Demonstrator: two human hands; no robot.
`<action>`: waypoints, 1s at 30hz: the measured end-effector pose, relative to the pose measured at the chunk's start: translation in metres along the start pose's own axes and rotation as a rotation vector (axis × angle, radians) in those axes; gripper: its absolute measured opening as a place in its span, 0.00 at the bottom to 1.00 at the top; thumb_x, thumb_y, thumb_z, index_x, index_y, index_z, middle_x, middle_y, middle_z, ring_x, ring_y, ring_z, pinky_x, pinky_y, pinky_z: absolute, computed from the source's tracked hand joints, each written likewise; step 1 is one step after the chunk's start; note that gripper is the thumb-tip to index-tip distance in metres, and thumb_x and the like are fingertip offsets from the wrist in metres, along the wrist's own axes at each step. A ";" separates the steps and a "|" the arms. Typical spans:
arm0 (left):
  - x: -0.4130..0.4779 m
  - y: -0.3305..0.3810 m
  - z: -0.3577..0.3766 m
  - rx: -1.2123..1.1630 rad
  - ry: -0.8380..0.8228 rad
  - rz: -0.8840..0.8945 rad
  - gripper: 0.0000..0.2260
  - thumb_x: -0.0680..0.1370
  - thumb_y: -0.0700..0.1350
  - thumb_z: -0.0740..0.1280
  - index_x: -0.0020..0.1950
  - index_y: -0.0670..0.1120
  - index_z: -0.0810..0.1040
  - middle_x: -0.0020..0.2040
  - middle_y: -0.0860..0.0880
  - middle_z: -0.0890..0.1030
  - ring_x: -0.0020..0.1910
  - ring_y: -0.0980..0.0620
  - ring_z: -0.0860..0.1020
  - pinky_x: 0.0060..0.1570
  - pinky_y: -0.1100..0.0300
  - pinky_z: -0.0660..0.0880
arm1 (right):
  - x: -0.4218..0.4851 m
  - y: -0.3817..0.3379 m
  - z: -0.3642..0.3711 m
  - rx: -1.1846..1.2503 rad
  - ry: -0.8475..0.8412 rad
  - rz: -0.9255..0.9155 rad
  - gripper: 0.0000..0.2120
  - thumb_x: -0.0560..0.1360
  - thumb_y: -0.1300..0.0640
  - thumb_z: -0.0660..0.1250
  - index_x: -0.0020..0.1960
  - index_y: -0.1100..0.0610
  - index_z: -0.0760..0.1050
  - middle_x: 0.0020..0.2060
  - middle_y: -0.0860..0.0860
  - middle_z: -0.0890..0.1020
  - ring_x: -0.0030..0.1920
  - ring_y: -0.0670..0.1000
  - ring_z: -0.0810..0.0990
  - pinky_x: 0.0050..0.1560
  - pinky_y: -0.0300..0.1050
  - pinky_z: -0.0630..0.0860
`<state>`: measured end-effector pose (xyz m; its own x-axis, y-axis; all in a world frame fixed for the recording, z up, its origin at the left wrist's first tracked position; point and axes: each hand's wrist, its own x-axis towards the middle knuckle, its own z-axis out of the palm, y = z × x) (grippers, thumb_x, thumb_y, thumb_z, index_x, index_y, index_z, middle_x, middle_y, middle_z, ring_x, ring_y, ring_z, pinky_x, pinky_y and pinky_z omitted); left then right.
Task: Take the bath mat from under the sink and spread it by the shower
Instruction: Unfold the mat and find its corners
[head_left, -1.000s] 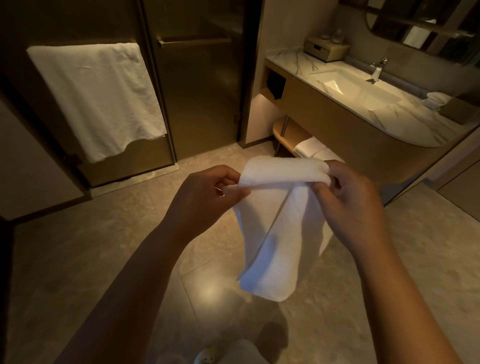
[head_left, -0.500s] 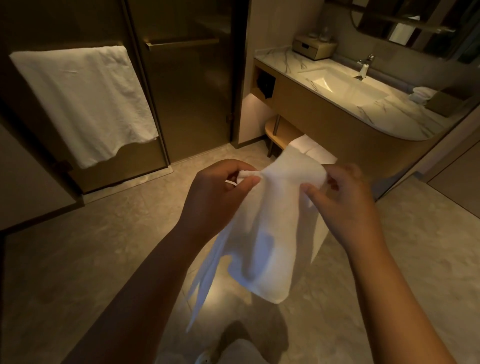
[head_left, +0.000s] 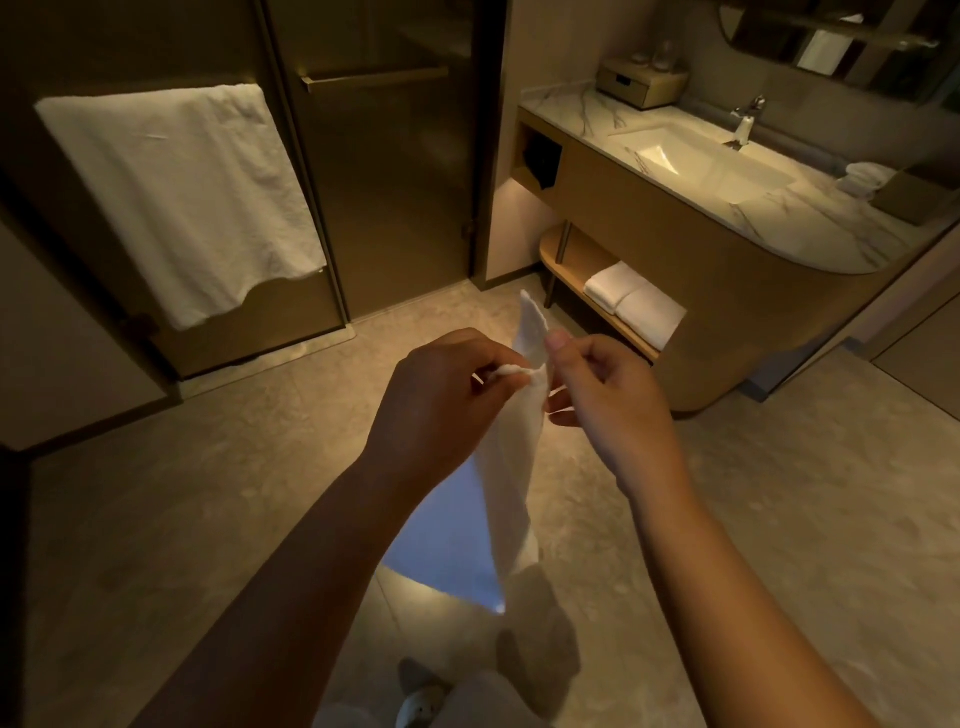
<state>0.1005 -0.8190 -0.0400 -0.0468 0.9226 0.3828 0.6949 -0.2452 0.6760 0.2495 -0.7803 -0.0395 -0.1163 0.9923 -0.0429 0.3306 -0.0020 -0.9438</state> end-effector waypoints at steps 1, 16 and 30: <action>-0.001 0.000 0.000 -0.007 0.004 0.009 0.07 0.75 0.47 0.68 0.49 0.48 0.83 0.43 0.51 0.82 0.40 0.57 0.78 0.41 0.61 0.77 | 0.001 -0.001 0.000 -0.024 -0.003 -0.002 0.25 0.66 0.29 0.60 0.43 0.49 0.78 0.37 0.48 0.83 0.35 0.46 0.83 0.42 0.49 0.81; -0.006 0.006 0.023 -0.006 -0.065 0.086 0.05 0.75 0.47 0.68 0.48 0.50 0.82 0.43 0.54 0.81 0.38 0.58 0.76 0.39 0.61 0.77 | 0.018 -0.001 -0.030 -0.232 -0.044 0.000 0.08 0.74 0.53 0.64 0.52 0.49 0.77 0.38 0.50 0.82 0.38 0.49 0.82 0.44 0.57 0.81; -0.006 -0.006 0.029 -0.042 -0.046 -0.023 0.04 0.75 0.47 0.68 0.47 0.53 0.82 0.41 0.59 0.80 0.43 0.62 0.77 0.40 0.70 0.73 | 0.024 0.028 -0.039 -0.233 0.070 -0.041 0.07 0.77 0.54 0.64 0.54 0.46 0.76 0.41 0.47 0.80 0.38 0.47 0.82 0.44 0.56 0.81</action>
<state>0.1174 -0.8143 -0.0652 -0.0287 0.9406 0.3384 0.6634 -0.2354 0.7103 0.2927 -0.7521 -0.0541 -0.0717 0.9971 0.0248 0.5348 0.0594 -0.8429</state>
